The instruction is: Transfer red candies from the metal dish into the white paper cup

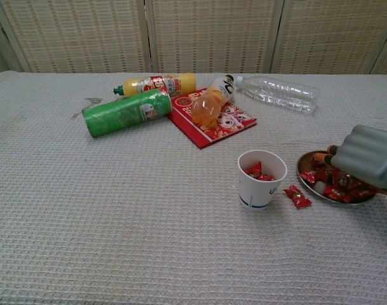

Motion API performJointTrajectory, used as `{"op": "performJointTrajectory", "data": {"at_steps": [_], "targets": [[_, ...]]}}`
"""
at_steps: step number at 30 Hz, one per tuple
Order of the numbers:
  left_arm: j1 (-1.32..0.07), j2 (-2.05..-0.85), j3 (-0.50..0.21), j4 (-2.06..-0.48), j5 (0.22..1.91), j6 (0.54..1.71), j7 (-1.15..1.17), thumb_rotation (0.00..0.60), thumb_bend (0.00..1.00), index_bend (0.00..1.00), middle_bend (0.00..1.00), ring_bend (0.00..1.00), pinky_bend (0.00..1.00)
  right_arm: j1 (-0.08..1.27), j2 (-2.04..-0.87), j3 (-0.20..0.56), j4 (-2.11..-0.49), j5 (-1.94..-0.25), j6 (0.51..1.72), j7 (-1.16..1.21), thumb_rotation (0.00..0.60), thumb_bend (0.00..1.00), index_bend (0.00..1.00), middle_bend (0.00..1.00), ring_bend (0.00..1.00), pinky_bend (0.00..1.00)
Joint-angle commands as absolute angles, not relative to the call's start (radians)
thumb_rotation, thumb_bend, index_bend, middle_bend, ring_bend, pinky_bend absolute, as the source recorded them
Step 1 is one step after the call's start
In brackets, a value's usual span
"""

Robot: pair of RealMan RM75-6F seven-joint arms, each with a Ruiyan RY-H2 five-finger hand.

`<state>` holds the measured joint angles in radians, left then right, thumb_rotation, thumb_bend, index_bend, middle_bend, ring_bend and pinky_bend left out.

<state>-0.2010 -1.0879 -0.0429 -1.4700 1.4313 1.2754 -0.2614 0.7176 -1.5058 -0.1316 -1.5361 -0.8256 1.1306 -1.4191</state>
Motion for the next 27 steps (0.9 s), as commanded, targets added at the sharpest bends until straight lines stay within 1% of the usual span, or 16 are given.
{"op": "performJointTrajectory", "data": {"at_steps": [1, 3, 8, 16, 19, 23, 27], "targets": [[-0.201, -1.088, -0.042, -1.469, 1.433, 1.275, -0.264, 0.600, 0.49, 0.01, 0.06, 0.00, 0.23, 0.718, -1.520, -0.138, -1.519, -0.836, 1.137, -1.423, 0.600, 0.20, 0.13, 0.26, 0.52, 1.00], [-0.202, -1.087, -0.042, -1.468, 1.435, 1.274, -0.268, 0.600, 0.49, 0.01, 0.06, 0.00, 0.23, 0.718, -1.528, -0.140, -1.511, -0.839, 1.142, -1.428, 0.600, 0.20, 0.16, 0.29, 0.54, 1.00], [-0.203, -1.087, -0.041, -1.466, 1.436, 1.273, -0.272, 0.600, 0.49, 0.01, 0.06, 0.00, 0.23, 0.721, -1.544, -0.143, -1.492, -0.849, 1.150, -1.441, 0.600, 0.20, 0.22, 0.34, 0.55, 1.00], [-0.203, -1.085, -0.040, -1.462, 1.437, 1.273, -0.284, 0.600, 0.49, 0.02, 0.06, 0.00, 0.23, 0.726, -1.581, -0.157, -1.451, -0.859, 1.142, -1.477, 0.600, 0.20, 0.26, 0.37, 0.56, 1.00], [-0.202, -1.084, -0.040, -1.461, 1.439, 1.275, -0.289, 0.600, 0.49, 0.02, 0.06, 0.01, 0.24, 0.730, -1.594, -0.161, -1.436, -0.865, 1.137, -1.493, 0.600, 0.20, 0.28, 0.39, 0.57, 1.00], [-0.200, -1.082, -0.039, -1.461, 1.443, 1.280, -0.295, 0.600, 0.49, 0.03, 0.06, 0.01, 0.24, 0.733, -1.605, -0.163, -1.426, -0.876, 1.137, -1.502, 0.600, 0.20, 0.35, 0.45, 0.58, 1.00], [-0.199, -1.080, -0.039, -1.461, 1.444, 1.282, -0.298, 0.600, 0.49, 0.03, 0.06, 0.01, 0.24, 0.733, -1.607, -0.170, -1.420, -0.888, 1.137, -1.510, 0.600, 0.20, 0.46, 0.52, 0.60, 1.00]]}}
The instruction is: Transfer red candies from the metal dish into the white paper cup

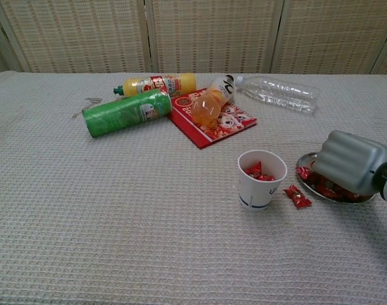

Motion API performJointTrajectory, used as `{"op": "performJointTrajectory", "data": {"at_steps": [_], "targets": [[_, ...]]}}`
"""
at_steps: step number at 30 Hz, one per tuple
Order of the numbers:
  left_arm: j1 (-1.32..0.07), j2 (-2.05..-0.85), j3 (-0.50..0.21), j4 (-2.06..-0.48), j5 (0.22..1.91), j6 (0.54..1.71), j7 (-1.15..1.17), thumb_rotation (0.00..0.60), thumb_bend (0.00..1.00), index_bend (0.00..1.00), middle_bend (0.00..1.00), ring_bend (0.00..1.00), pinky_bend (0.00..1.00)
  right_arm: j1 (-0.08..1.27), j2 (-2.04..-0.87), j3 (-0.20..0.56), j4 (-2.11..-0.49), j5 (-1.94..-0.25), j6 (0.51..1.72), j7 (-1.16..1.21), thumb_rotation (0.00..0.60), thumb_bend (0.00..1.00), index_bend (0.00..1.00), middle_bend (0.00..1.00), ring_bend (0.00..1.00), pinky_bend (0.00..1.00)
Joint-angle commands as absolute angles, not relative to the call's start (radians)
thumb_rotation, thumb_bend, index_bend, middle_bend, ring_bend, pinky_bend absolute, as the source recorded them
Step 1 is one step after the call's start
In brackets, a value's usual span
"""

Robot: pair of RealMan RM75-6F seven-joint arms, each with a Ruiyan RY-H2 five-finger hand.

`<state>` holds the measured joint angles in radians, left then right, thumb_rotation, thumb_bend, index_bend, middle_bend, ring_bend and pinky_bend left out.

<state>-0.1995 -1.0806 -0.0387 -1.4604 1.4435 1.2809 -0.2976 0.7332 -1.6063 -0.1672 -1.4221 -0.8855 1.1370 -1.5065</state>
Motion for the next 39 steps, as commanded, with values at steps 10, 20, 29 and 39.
{"op": "performJointTrajectory", "data": {"at_steps": [10, 20, 29, 39], "targets": [[-0.198, -1.080, -0.038, -1.462, 1.446, 1.284, -0.300, 0.600, 0.49, 0.03, 0.06, 0.01, 0.25, 0.733, -1.620, -0.187, -1.388, -0.909, 1.131, -1.548, 0.600, 0.22, 0.66, 0.64, 0.64, 1.00], [-0.198, -1.079, -0.037, -1.460, 1.448, 1.286, -0.303, 0.600, 0.49, 0.03, 0.06, 0.01, 0.25, 0.736, -1.628, -0.168, -1.367, -0.927, 1.125, -1.541, 0.600, 0.50, 0.76, 0.72, 0.67, 1.00], [-0.197, -1.079, -0.036, -1.459, 1.453, 1.289, -0.311, 0.600, 0.50, 0.03, 0.07, 0.01, 0.26, 0.734, -1.618, -0.169, -1.373, -0.951, 1.119, -1.532, 0.600, 0.59, 0.85, 0.77, 0.68, 1.00], [-0.195, -1.078, -0.036, -1.462, 1.456, 1.297, -0.311, 0.600, 0.50, 0.03, 0.07, 0.01, 0.26, 0.727, -1.605, -0.169, -1.370, -1.010, 1.128, -1.501, 0.600, 0.61, 0.96, 0.83, 0.70, 1.00]]}}
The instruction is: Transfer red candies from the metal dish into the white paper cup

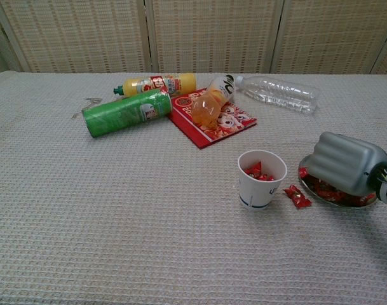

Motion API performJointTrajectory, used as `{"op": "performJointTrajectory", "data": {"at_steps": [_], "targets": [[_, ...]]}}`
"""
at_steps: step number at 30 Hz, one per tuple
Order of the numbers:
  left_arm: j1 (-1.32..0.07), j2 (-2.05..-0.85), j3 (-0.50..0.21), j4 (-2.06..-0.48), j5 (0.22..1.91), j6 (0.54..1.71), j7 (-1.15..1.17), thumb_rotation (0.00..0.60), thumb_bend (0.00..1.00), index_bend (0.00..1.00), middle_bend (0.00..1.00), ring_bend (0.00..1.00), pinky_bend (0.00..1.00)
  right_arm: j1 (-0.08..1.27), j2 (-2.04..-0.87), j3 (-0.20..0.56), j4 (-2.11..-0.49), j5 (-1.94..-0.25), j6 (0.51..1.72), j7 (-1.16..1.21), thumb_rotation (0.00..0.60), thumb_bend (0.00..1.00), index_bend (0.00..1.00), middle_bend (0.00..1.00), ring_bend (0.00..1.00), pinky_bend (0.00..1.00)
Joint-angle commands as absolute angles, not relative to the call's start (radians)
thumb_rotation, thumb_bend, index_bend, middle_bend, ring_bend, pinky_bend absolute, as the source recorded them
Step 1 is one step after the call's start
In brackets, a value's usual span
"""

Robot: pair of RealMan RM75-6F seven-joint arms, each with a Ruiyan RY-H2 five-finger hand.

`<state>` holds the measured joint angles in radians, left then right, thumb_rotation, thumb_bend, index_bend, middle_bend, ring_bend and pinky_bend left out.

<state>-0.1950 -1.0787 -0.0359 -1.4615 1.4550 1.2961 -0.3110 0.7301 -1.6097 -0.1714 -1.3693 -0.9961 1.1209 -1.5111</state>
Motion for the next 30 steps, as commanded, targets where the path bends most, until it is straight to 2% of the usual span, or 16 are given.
{"op": "performJointTrajectory", "data": {"at_steps": [1, 11, 19, 30], "targets": [[-0.194, -1.078, -0.036, -1.462, 1.456, 1.299, -0.310, 0.600, 0.50, 0.03, 0.07, 0.01, 0.26, 0.726, -1.602, -0.165, -1.374, -1.016, 1.132, -1.492, 0.600, 0.61, 0.96, 0.83, 0.70, 1.00], [-0.193, -1.080, -0.037, -1.463, 1.454, 1.303, -0.304, 0.600, 0.50, 0.03, 0.07, 0.02, 0.26, 0.713, -1.527, -0.123, -1.448, -1.073, 1.190, -1.427, 0.600, 0.61, 0.97, 0.84, 0.71, 1.00], [-0.196, -1.085, -0.040, -1.463, 1.448, 1.297, -0.293, 0.600, 0.50, 0.03, 0.07, 0.01, 0.26, 0.719, -1.465, -0.070, -1.575, -1.120, 1.226, -1.379, 0.600, 0.61, 0.97, 0.84, 0.71, 1.00], [-0.193, -1.083, -0.039, -1.463, 1.452, 1.303, -0.300, 0.600, 0.50, 0.03, 0.07, 0.02, 0.26, 0.758, -1.465, -0.002, -1.744, -1.092, 1.196, -1.387, 0.600, 0.61, 0.97, 0.84, 0.71, 1.00]]}}
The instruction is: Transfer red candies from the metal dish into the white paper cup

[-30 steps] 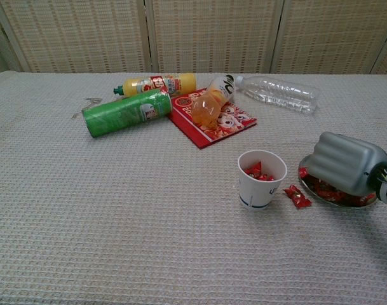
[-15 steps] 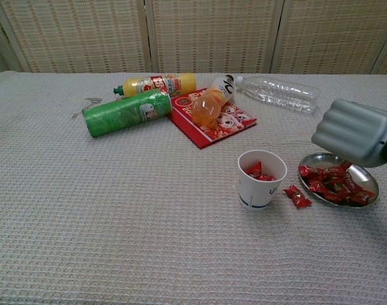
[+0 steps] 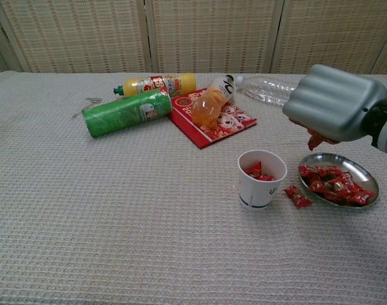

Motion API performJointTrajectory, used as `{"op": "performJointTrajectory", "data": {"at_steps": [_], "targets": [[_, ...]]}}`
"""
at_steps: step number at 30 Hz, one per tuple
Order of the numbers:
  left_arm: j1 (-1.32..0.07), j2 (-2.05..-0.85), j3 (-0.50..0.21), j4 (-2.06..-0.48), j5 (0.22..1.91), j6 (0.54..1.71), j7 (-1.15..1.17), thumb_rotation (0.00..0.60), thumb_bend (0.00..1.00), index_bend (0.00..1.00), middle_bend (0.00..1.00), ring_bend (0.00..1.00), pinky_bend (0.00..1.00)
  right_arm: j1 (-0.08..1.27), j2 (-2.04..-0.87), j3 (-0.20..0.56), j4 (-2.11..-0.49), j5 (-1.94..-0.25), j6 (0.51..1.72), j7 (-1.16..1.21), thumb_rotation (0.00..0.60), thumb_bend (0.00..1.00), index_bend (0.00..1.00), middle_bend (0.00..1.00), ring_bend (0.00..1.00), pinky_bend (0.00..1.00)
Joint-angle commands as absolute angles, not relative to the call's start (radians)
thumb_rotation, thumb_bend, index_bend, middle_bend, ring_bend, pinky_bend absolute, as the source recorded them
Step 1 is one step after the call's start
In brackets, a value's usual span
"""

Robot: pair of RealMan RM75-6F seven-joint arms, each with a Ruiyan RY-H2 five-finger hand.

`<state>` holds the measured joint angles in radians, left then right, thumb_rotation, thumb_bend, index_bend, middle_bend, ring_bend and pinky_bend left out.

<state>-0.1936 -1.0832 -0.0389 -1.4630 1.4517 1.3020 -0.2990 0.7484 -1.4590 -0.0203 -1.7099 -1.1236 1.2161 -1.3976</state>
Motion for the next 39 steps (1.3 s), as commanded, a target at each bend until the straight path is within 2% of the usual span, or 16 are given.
{"op": "performJointTrajectory", "data": {"at_steps": [1, 15, 25, 39], "targets": [[-0.194, -1.082, -0.039, -1.462, 1.453, 1.302, -0.302, 0.600, 0.50, 0.03, 0.07, 0.01, 0.26, 0.761, -1.466, 0.003, -1.753, -1.080, 1.190, -1.387, 0.600, 0.61, 0.97, 0.84, 0.71, 1.00], [-0.193, -1.078, -0.040, -1.456, 1.453, 1.302, -0.321, 0.600, 0.50, 0.03, 0.07, 0.02, 0.26, 0.821, -1.548, 0.019, -1.713, -1.063, 1.158, -1.428, 0.600, 0.61, 0.97, 0.84, 0.71, 1.00], [-0.192, -1.076, -0.040, -1.453, 1.455, 1.303, -0.332, 0.600, 0.50, 0.03, 0.07, 0.02, 0.26, 0.839, -1.567, 0.007, -1.704, -1.091, 1.157, -1.430, 0.600, 0.61, 0.91, 0.84, 0.71, 1.00], [-0.191, -1.074, -0.041, -1.451, 1.454, 1.306, -0.339, 0.600, 0.50, 0.03, 0.07, 0.02, 0.26, 0.849, -1.565, -0.005, -1.725, -1.048, 1.164, -1.472, 0.600, 0.60, 0.65, 0.82, 0.69, 1.00]]}}
